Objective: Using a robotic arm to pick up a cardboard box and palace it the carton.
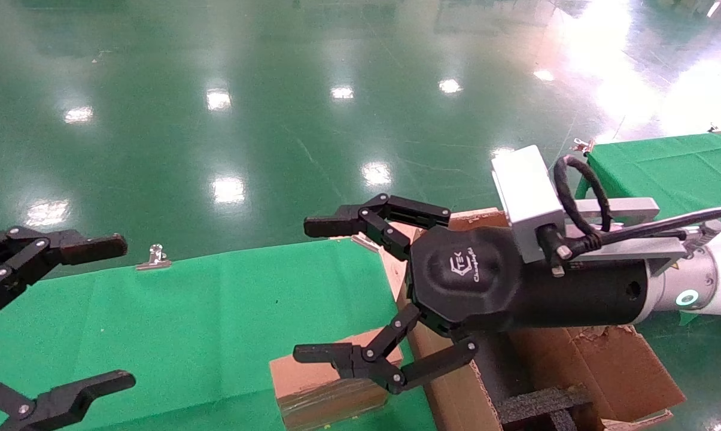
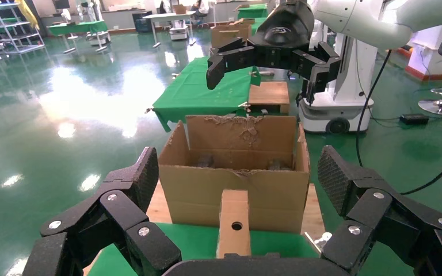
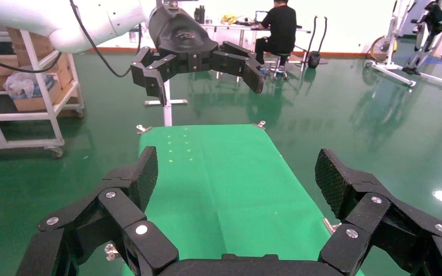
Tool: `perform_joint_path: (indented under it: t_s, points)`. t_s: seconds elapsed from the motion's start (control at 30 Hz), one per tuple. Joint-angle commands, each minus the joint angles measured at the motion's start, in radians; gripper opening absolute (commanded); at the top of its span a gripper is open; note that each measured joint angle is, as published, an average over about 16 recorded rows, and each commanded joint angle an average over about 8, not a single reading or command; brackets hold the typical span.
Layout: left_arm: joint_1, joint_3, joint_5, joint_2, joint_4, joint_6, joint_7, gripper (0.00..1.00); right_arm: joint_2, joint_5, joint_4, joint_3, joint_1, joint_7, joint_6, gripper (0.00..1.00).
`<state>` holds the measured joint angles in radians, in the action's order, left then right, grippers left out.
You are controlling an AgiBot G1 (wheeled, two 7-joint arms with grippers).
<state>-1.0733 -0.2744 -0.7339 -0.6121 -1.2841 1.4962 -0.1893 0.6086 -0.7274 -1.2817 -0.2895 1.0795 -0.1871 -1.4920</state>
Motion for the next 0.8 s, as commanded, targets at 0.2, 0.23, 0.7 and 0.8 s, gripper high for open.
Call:
perform_joint_path:
  t_s: [0.2, 0.23, 0.7, 0.8]
  points:
    - [0.000, -0.001, 0.000, 0.000, 0.000, 0.000, 0.000, 1.00, 0.000, 0.000, 0.000, 0.000, 0.000, 0.000, 0.000, 1.00]
    - [0.000, -0.001, 0.000, 0.000, 0.000, 0.000, 0.000, 1.00, 0.000, 0.000, 0.000, 0.000, 0.000, 0.000, 0.000, 1.00]
    - [0.000, -0.004, 0.002, 0.000, 0.000, 0.000, 0.001, 0.00, 0.000, -0.001, 0.000, 0.000, 0.000, 0.000, 0.000, 1.00]
    - [0.000, -0.004, 0.002, 0.001, 0.001, 0.000, 0.001, 0.00, 0.000, -0.016, -0.002, -0.007, 0.004, -0.002, 0.004, 1.00]
